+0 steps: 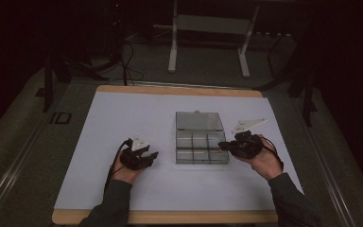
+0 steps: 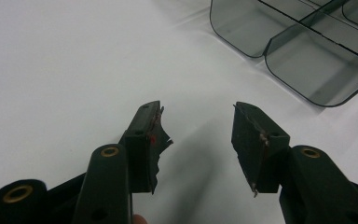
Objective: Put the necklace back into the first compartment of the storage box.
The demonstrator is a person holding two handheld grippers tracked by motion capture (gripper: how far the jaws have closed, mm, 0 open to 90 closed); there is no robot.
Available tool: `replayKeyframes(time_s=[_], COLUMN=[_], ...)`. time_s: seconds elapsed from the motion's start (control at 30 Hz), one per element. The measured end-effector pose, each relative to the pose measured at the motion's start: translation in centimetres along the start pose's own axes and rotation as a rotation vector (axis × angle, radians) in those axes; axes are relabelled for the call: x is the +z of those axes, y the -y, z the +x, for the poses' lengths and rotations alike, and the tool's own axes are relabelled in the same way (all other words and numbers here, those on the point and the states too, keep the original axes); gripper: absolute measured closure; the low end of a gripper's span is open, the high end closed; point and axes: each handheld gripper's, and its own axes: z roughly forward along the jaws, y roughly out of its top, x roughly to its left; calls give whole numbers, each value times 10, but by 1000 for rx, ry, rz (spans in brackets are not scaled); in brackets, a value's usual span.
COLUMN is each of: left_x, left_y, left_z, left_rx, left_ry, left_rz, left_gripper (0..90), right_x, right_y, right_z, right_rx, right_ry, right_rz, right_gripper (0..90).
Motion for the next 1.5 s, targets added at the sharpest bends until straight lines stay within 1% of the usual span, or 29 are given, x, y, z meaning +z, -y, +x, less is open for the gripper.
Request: replayKeyframes(time_s=[0.6, 0.77, 1.23, 1.5], left_x=[0, 0, 0, 1], left_y=[0, 0, -1, -1], left_z=[0, 0, 0, 0], left_rx=[3, 2, 7, 9], left_ry=[-1, -1, -1, -1], left_rz=[1, 0, 4, 5], left_gripper=[528, 528, 528, 528], right_x=[2, 5, 14, 19], right_y=[-14, -19, -30, -38], right_z=[-1, -2, -4, -4], right_rx=[-7, -11, -2, -11], right_ry=[-5, -8, -22, -26], right_rz=[-22, -27, -30, -25], right_gripper=[900, 900, 900, 900])
